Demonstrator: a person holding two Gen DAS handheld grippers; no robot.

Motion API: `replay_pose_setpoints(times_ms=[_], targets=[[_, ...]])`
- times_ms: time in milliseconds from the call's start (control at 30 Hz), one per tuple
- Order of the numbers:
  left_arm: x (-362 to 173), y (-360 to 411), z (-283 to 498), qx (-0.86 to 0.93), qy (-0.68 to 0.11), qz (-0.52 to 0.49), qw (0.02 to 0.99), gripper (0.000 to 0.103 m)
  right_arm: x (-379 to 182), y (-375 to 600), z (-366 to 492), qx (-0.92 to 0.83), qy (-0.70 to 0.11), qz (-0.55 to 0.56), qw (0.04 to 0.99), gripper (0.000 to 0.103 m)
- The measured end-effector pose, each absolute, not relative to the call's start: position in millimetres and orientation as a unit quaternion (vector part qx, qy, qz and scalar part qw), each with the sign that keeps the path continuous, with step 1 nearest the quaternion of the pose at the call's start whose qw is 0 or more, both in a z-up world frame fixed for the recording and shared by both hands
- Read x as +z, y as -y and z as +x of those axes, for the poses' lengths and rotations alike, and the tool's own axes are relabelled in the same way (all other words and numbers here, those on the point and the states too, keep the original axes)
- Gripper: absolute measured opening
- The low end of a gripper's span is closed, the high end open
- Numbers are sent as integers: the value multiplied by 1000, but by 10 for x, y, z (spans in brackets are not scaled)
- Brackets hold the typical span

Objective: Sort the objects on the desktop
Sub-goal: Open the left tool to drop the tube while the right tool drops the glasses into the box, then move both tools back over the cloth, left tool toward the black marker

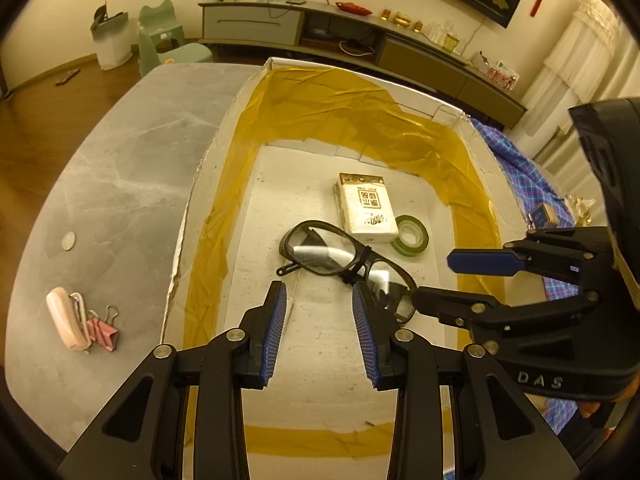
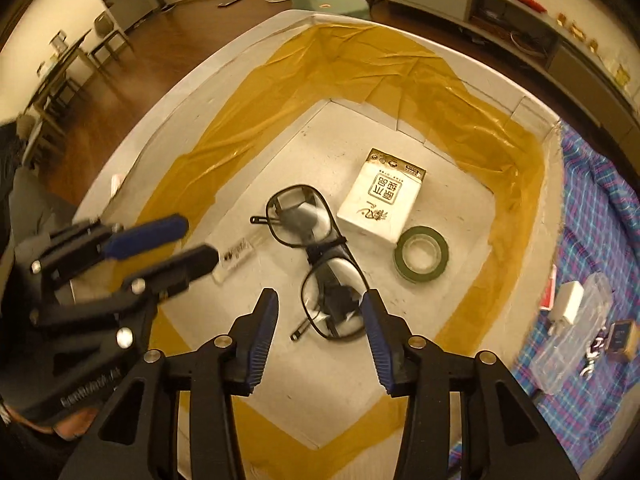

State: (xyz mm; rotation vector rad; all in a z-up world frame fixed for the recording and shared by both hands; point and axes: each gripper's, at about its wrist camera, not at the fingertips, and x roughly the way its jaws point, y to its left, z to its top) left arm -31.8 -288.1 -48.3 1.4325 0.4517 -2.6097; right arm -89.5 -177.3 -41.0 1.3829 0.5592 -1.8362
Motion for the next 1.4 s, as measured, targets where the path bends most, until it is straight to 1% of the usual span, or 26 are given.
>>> replay_pose_setpoints(times_ms=[167,433,767,1133,1400], targets=[[-381,2825,-224,-867,-142,473,72,37,-298,1678,-760,-728,-235,517,384,49],[-145,2666,-100,-874,-118,466,78,37,-152,1474,-665,-743,-225,496,388,49],[46,2391,-16,-879,-89,462,80,37,80,1219,-504,-776,-230,442,387,50],[87,2148,25,-878,-81,464,86,37,227,894,-437,-800,-175,409,402,54],[77,1908,11,-878,-69,467,81,37,216,712,-401,-809,-158,389,410,55]])
